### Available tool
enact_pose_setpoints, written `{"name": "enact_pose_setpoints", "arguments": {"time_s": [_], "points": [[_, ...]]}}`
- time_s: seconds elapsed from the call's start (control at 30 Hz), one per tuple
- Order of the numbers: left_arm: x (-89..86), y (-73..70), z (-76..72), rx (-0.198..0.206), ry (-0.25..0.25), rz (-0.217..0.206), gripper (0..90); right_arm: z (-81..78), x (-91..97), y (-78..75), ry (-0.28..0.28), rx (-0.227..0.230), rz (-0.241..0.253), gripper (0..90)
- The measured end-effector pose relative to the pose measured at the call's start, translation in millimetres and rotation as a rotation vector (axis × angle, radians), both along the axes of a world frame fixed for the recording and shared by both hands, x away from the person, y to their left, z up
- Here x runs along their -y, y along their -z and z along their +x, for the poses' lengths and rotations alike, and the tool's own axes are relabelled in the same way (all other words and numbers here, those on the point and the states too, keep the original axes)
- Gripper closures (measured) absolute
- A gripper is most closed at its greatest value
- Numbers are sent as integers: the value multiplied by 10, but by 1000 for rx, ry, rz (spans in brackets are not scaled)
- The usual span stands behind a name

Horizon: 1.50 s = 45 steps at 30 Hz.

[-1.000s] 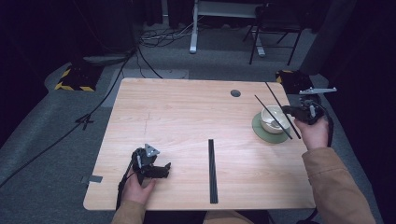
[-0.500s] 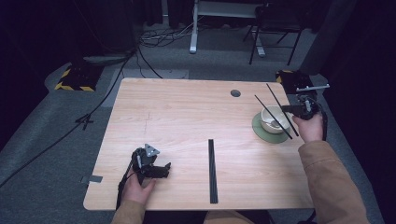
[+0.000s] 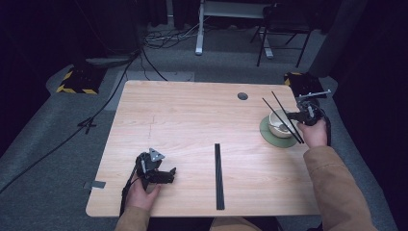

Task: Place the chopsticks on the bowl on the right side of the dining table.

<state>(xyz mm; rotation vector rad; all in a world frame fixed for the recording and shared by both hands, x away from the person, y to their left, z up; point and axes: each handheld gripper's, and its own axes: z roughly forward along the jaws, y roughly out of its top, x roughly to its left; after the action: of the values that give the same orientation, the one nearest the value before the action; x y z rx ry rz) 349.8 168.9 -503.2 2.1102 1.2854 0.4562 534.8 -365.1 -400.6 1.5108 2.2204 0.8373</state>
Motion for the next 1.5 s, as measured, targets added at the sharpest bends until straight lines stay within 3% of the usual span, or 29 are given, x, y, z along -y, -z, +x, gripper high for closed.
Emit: {"name": "enact_pose_setpoints", "arguments": {"time_s": [0.47, 0.6, 0.67, 0.77, 0.93, 1.07, 1.13, 1.17, 1.23, 1.37, 1.5], "points": [[0, 0, 0, 0, -1, 0, 42, 31, -30, 75, -13, -19, -15, 859], [0, 0, 0, 0, 0, 0, 42, 42, -22, 89, -18, -25, 2, 855], [0, -1, 0, 0, 0, 1, 42, 39, -22, 85, -27, -26, 8, 802], [0, 0, 0, 0, -1, 0, 42, 20, -42, 55, -29, 14, 13, 672], [0, 0, 0, 0, -1, 0, 42, 17, -115, 55, -43, 45, -7, 599], [0, 0, 0, 0, 0, 0, 42, 38, -169, 99, -52, 30, -31, 615], [0, 0, 0, 0, 0, 0, 42, 45, -189, 119, -66, 22, -50, 679], [0, 0, 0, 0, 0, 0, 42, 41, -217, 128, -89, 16, -81, 767], [0, 0, -1, -1, -1, 0, 42, 37, -229, 130, -106, 20, -102, 792], [0, 0, 0, 0, 0, 0, 42, -1, -276, 121, -164, 21, -130, 804], [0, 0, 0, 0, 0, 0, 42, -40, -287, 115, -190, 8, -123, 803]]}}
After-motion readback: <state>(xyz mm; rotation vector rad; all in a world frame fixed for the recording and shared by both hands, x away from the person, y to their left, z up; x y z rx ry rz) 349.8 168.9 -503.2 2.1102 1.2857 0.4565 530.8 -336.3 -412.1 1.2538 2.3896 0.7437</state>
